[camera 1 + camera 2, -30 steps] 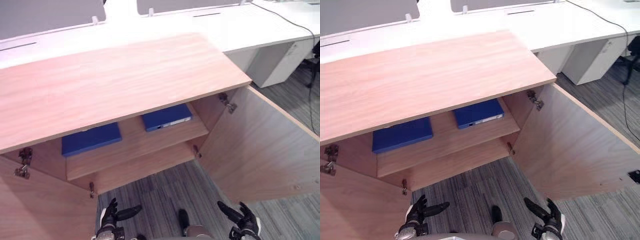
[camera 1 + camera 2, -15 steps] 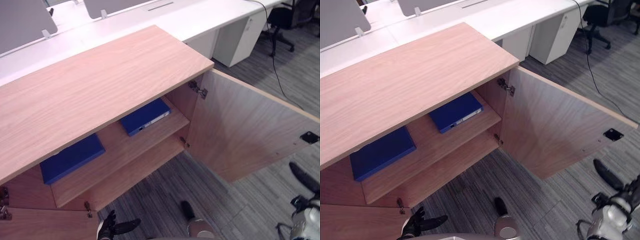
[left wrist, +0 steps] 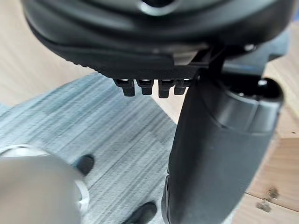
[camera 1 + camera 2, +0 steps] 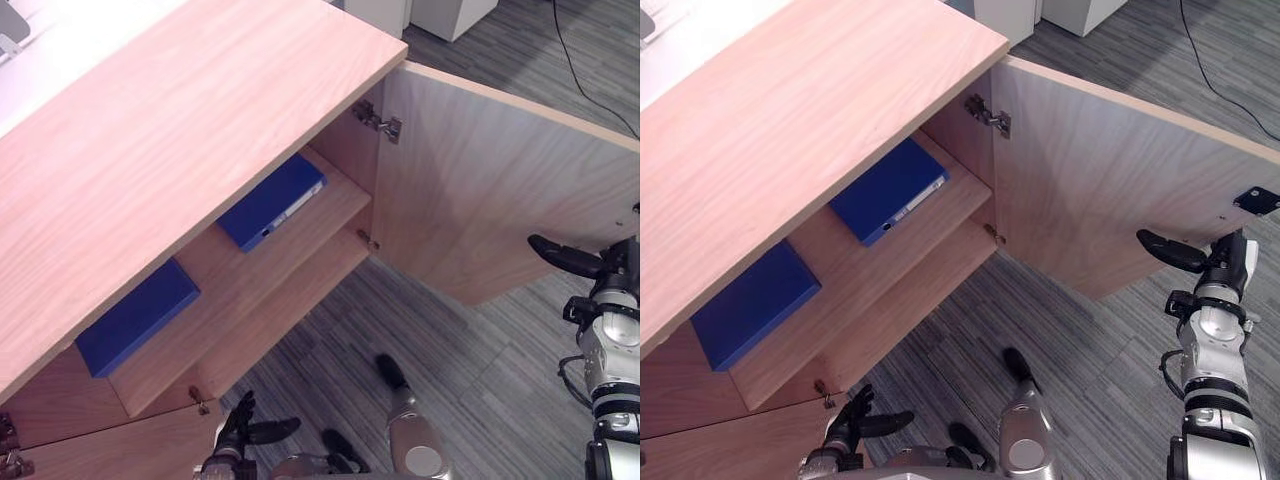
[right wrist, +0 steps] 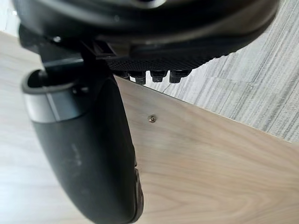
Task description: Walk over to the cabinet, pick up the folder, carry it to the office cabinet, place the folder inside the office cabinet, then close the office cabinet door
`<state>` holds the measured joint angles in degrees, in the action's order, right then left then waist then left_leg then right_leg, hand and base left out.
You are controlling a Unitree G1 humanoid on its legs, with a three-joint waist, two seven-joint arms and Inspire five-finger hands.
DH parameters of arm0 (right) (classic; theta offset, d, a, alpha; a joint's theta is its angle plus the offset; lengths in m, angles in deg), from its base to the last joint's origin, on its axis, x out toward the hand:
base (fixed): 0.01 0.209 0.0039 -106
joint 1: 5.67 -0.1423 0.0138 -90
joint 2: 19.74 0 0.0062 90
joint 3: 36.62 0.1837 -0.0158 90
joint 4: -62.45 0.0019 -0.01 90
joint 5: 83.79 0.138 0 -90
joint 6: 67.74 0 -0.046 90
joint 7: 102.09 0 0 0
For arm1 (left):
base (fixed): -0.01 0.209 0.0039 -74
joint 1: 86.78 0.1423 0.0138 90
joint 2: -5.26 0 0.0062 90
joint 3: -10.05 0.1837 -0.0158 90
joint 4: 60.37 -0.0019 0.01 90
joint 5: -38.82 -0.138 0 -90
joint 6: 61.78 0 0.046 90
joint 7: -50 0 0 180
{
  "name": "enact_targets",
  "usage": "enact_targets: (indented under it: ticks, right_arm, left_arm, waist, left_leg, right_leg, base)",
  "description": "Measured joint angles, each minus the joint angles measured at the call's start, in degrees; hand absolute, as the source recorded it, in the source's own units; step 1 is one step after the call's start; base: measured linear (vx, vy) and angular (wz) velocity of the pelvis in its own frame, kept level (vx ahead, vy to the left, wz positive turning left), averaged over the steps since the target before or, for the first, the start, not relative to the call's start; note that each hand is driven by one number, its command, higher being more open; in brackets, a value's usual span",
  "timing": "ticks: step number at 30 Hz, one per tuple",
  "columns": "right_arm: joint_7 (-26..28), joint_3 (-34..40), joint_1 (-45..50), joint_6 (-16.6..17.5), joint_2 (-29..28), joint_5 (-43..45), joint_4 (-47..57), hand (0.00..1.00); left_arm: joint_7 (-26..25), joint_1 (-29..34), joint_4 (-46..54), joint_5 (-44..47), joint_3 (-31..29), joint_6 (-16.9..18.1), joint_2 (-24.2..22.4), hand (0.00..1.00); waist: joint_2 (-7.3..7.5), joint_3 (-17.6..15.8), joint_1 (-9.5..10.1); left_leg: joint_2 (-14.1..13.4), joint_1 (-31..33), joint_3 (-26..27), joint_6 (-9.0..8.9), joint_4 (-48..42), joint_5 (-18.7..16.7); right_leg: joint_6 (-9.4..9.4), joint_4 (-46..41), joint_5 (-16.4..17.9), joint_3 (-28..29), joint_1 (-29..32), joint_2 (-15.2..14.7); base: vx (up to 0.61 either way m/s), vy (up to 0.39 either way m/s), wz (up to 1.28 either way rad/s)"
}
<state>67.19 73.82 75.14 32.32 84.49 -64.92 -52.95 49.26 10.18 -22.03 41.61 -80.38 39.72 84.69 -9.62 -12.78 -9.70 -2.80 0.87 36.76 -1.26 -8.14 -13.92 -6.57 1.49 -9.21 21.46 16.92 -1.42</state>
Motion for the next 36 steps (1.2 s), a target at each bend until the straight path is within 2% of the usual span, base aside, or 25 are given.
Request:
enact_targets:
  ticks: [3, 4, 5, 6, 7, 8, 10, 12, 17, 19, 21, 24, 26, 29, 30, 33, 35, 36]
  right_arm:
    - [-0.4, 0.5, 9.5, 0.1, -9.7, -2.4, 15.4, 1.0]
    - [-0.3, -0.6, 14.0, 0.5, -14.0, -3.6, 21.3, 1.0]
    - [-0.2, -3.1, 18.5, 0.8, -17.7, -3.9, 26.4, 1.0]
    - [-0.1, -4.5, 20.7, 1.1, -19.2, -4.1, 28.5, 1.0]
    - [0.2, -7.7, 25.7, 1.5, -21.8, -4.1, 32.8, 1.0]
    - [0.7, -10.3, 29.6, 1.7, -23.1, -4.3, 35.9, 1.0]
    - [2.2, -16.2, 37.0, 2.1, -23.9, -4.3, 40.1, 1.0]
    - [5.6, -23.4, 44.6, 2.2, -23.8, -4.4, 42.8, 1.0]
    - [10.0, -33.9, 50.6, 0.7, -20.0, -6.0, 44.1, 1.0]
    - [12.7, -37.8, 50.7, -1.4, -17.4, -8.6, 44.2, 1.0]
    - [14.9, -41.6, 49.9, -3.2, -15.9, -10.1, 44.3, 1.0]
    - [16.8, -45.9, 45.3, -4.3, -15.3, -11.4, 44.3, 1.0]
    - [17.7, -47.2, 38.5, -4.3, -16.3, -12.4, 44.2, 1.0]
    - [15.7, -43.2, 27.9, -4.1, -19.7, -16.1, 38.5, 1.0]
    - [14.1, -40.8, 23.5, -4.0, -20.6, -17.5, 34.5, 1.0]
    - [10.3, -33.7, 14.1, -3.8, -22.4, -18.5, 25.0, 1.0]
    - [5.7, -26.9, 6.9, -3.8, -23.2, -18.4, 16.0, 1.0]
    - [4.7, -25.5, 5.8, -3.6, -23.2, -18.4, 14.4, 1.0]
  left_arm:
    - [-0.7, -0.1, -0.1, -1.3, -2.2, 0.0, -1.6, 1.0]
    - [-1.0, -0.1, -0.2, -2.2, -2.5, -0.1, -2.2, 1.0]
    - [-1.1, -0.2, -0.3, -2.9, -2.5, -0.1, -2.4, 1.0]
    - [-1.1, -0.2, -0.3, -3.0, -2.5, -0.1, -2.4, 1.0]
    - [-1.2, -0.4, -0.7, -3.6, -2.6, -0.1, -2.4, 1.0]
    - [-1.4, -0.5, -1.0, -4.1, -2.6, -0.2, -2.3, 1.0]
    - [-1.5, -0.6, -2.5, -5.0, -2.8, -0.4, -1.9, 1.0]
    - [-1.5, -1.0, -5.3, -5.9, -3.0, -1.2, -1.3, 1.0]
    - [-1.4, -3.0, -7.6, -7.2, -2.0, -1.7, 1.2, 1.0]
    - [-1.3, -4.7, -7.9, -7.3, -1.7, -1.8, 2.8, 1.0]
    - [-1.4, -5.9, -8.1, -7.3, -1.4, -1.9, 3.2, 1.0]
    - [-1.5, -6.1, -8.0, -7.3, -1.2, -2.0, 3.0, 1.0]
    - [-1.7, -5.5, -8.1, -7.3, -1.3, -2.6, 2.8, 1.0]
    - [-2.0, -4.3, -7.3, -6.7, -2.1, -3.6, 2.6, 1.0]
    - [-2.3, -4.3, -7.0, -6.6, -2.6, -3.6, 2.7, 1.0]
    - [-3.1, -4.2, -6.4, -6.6, -3.8, -3.7, 2.6, 1.0]
    - [-3.1, -3.9, -5.2, -5.9, -4.6, -3.8, 2.6, 1.0]
    - [-3.1, -3.6, -4.6, -5.7, -4.8, -3.7, 2.7, 1.0]
  waist:
    - [0.18, -0.1, -1.37]
    - [0.67, -0.5, -1.94]
    - [1.1, -0.7, -2.49]
    - [1.37, -0.9, -2.62]
    - [2.51, -1.4, -2.83]
    - [2.77, -1.4, -2.91]
    - [4.52, -1.5, -3.04]
    - [6.89, -1.1, -3.79]
    - [11.47, -0.1, -3.69]
    - [13.53, 0.3, -2.96]
    - [14.44, 0.9, -1.38]
    - [15.06, 1.5, 0.41]
    - [15.37, 2.5, 2.14]
    - [15.4, 3.9, 4.95]
    - [15.31, 4.3, 6.19]
    - [15.08, 4.7, 7.84]
    - [14.96, 4.7, 9.07]
    - [14.92, 4.7, 9.35]
  left_leg:
    - [-0.8, -0.6, 0.0, 0.0, -0.4, 0.0]
    - [-1.2, -1.3, 0.0, -0.02, -0.5, 0.0]
    - [-1.5, -1.8, 0.1, -0.1, -0.8, -0.1]
    - [-1.7, -2.0, 0.2, -0.19, -1.0, -0.1]
    - [-2.1, -2.0, 0.5, -0.49, -1.7, -0.4]
    - [-2.4, -2.0, 0.8, -0.72, -2.3, -0.6]
    - [-3.0, -2.1, 1.9, -1.05, -3.3, -1.0]
    - [-4.3, -2.5, 2.5, -1.47, -5.1, -1.7]
    - [-5.5, -2.8, 1.9, -1.53, -7.5, -2.1]
    - [-5.8, -2.7, -0.2, -1.47, -8.7, -2.1]
    - [-6.0, -2.3, -3.1, -1.37, -9.7, -2.2]
    - [-5.9, -1.1, -7.4, -1.34, -10.4, -2.2]
    - [-5.1, 0.9, -12.1, -0.88, -10.6, -1.6]
    - [-4.1, 3.8, -17.9, -0.37, -10.8, -0.4]
    - [-3.6, 4.8, -20.0, 0.29, -10.8, 0.2]
    - [-2.7, 5.9, -24.0, 0.72, -10.7, 0.9]
    - [-1.9, 7.1, -26.7, 0.86, -10.6, 1.5]
    - [-1.8, 7.3, -27.2, 0.9, -10.6, 1.7]
  right_leg:
    - [0.35, 0.2, -0.3, 0.0, -0.9, 0.7]
    - [0.61, 0.7, -0.5, 0.1, -1.8, 0.9]
    - [0.79, 0.9, -0.7, 0.2, -2.5, 1.2]
    - [0.85, 1.0, -0.8, 0.4, -2.7, 1.3]
    - [0.94, 1.1, -1.1, 0.6, -2.9, 1.6]
    - [1.02, 1.1, -1.3, 0.9, -3.0, 1.8]
    - [1.19, 1.5, -1.8, 2.0, -3.2, 2.3]
    - [1.56, 1.5, -2.2, 2.5, -3.9, 3.2]
    - [1.82, 1.4, -2.9, 2.1, -5.3, 3.5]
    - [1.83, 1.1, -2.9, 0.2, -6.4, 3.1]
    - [2.12, 0.7, -2.5, -2.5, -7.5, 2.5]
    - [2.32, -0.6, -1.0, -6.5, -8.2, 1.6]
    - [2.67, -0.7, 0.1, -10.9, -8.6, 0.2]
    - [2.55, -0.8, 0.8, -16.5, -9.0, -1.5]
    - [2.48, -0.8, 1.0, -18.6, -9.2, -2.0]
    - [2.42, -0.7, 1.7, -22.5, -10.4, -3.1]
    - [2.27, -0.6, 2.1, -25.2, -10.9, -3.8]
    - [2.27, -0.6, 2.1, -25.8, -10.8, -3.9]
  base:
    - [0.01, -0.084, -0.03]
    - [0.0, -0.101, -0.07]
    - [-0.01, -0.085, -0.09]
    - [-0.03, -0.087, -0.12]
    - [-0.03, -0.069, -0.15]
    - [-0.05, -0.085, -0.24]
    - [-0.04, -0.085, -0.28]
    - [-0.03, -0.082, -0.19]
    - [-0.02, -0.056, 0.05]
    - [-0.04, -0.026, 0.39]
    - [-0.05, -0.02, 0.64]
    - [-0.06, -0.015, 0.87]
    - [-0.05, -0.015, 1.09]
    - [0.0, 0.002, 1.1]
    - [0.02, 0.005, 0.84]
    - [0.01, 0.022, 0.79]
    - [0.0, 0.018, 0.65]
    - [0.0, 0.013, 0.45]
